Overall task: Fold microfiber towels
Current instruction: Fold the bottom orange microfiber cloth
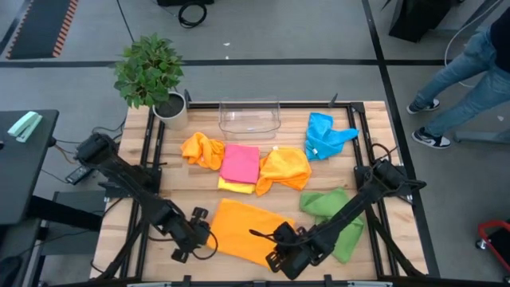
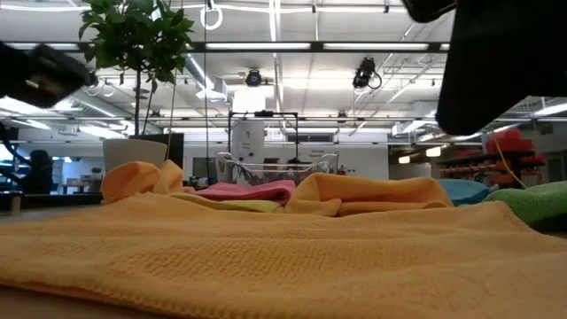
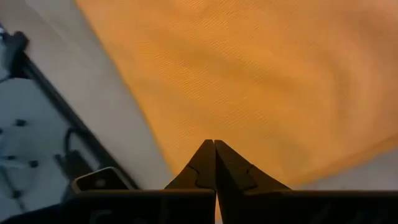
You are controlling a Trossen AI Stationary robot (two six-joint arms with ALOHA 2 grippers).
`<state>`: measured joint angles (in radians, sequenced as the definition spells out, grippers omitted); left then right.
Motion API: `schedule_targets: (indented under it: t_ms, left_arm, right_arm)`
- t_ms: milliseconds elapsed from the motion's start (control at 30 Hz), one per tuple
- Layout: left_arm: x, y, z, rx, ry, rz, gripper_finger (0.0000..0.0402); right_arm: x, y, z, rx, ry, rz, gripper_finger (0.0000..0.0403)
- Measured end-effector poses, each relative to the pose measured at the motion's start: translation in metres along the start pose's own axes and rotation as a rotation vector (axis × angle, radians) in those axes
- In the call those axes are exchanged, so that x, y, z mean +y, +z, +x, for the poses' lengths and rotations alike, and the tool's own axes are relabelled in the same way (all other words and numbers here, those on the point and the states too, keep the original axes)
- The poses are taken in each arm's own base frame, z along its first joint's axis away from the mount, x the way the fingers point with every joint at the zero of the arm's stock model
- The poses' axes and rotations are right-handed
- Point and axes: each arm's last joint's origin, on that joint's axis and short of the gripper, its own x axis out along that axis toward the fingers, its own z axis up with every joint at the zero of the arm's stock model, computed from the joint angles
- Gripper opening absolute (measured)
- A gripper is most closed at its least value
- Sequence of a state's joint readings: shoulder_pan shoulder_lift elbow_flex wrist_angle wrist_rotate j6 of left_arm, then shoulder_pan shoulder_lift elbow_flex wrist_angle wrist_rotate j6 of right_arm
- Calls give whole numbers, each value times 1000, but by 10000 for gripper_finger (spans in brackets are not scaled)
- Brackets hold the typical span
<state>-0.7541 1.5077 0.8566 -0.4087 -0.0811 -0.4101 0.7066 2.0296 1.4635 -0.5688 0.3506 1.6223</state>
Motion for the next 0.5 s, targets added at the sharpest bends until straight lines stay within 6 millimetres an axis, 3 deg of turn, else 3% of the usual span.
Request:
schedule_targets:
  t_ms: [133,233,367,500]
  left_arm:
    - [10,5,-12,-49,46,-31,219]
    - [33,16,-11,-104,107,-186,221]
    - [71,17,-1,-76,169,-464,216]
    - [89,16,-2,-111,190,-510,214]
  right_arm:
    - [0,-20,-7,22,28,113,4]
    - [-2,-35,-13,5,36,230,18]
    - [-10,-47,-20,-50,1,349,66]
    - [-23,-45,-21,-116,-104,329,127]
